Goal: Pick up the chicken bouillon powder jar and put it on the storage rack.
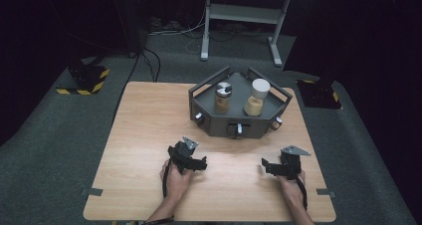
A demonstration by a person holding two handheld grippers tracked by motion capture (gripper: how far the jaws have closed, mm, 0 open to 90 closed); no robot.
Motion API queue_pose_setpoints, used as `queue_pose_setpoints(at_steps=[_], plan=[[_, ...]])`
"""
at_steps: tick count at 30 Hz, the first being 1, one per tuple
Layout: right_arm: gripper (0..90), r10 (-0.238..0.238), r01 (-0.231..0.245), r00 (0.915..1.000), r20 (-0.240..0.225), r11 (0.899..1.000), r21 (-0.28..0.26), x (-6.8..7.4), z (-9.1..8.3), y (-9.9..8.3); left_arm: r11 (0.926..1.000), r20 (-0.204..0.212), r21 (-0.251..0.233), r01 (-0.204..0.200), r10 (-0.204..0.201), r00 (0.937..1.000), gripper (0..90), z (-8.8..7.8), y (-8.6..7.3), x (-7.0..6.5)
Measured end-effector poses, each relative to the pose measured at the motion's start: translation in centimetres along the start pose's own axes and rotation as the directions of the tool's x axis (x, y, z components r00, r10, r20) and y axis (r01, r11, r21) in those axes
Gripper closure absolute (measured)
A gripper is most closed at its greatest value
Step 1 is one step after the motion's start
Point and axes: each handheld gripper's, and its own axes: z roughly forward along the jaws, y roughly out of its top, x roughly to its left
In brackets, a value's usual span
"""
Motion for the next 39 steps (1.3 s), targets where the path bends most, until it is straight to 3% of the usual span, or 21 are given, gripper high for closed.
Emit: queue_pose_setpoints(at_steps=[4,8,39], plan=[[7.3,0.015,-0.016,0.9996,0.023,0.999,0.043,0.1,0.4,0.7,1.0,0.0,0.0,0.0,0.0,1.0,0.3,0.0,0.0,0.0],[7.5,-0.023,0.019,0.9981,0.058,0.998,0.06,1.1,0.6,1.0,1.0,0.0,-0.001,0.002,-0.002,1.0,0.3,0.0,0.0,-0.1],[6.8,-0.024,0.021,0.9984,0.052,0.998,0.061,1.0,0.6,1.0,1.0,-0.005,0.001,0.007,-0.007,1.0,0.4,0.0,0.1,-0.2]])
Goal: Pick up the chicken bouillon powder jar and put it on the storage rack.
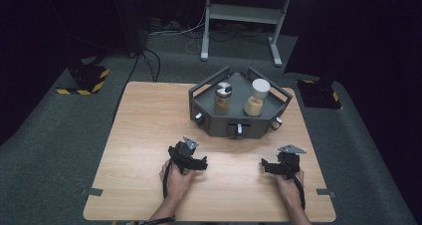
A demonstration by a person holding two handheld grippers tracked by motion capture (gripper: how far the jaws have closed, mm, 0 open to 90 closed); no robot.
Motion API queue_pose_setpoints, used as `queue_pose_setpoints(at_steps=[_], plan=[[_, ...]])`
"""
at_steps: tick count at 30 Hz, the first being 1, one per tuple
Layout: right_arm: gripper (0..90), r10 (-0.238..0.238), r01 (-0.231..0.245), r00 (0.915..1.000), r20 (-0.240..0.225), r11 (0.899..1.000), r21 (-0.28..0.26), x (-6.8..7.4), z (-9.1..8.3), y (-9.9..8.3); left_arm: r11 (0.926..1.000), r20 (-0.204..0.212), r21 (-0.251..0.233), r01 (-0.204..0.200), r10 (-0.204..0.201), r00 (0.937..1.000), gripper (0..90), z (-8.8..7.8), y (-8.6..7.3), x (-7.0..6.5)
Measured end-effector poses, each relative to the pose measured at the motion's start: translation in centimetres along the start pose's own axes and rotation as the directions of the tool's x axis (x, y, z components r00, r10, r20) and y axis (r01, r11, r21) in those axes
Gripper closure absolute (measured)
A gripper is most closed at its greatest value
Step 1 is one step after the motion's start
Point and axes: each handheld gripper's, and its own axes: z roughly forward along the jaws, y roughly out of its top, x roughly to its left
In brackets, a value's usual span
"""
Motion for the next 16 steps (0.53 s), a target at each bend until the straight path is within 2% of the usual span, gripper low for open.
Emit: queue_pose_setpoints(at_steps=[16], plan=[[9.0,-0.001,0.001,1.0,0.001,1.0,-0.006,0.01,-0.05,-0.11,1.0,-0.001,0.001,0.0,0.0,1.0,0.3,0.02,0.04,-0.03]])
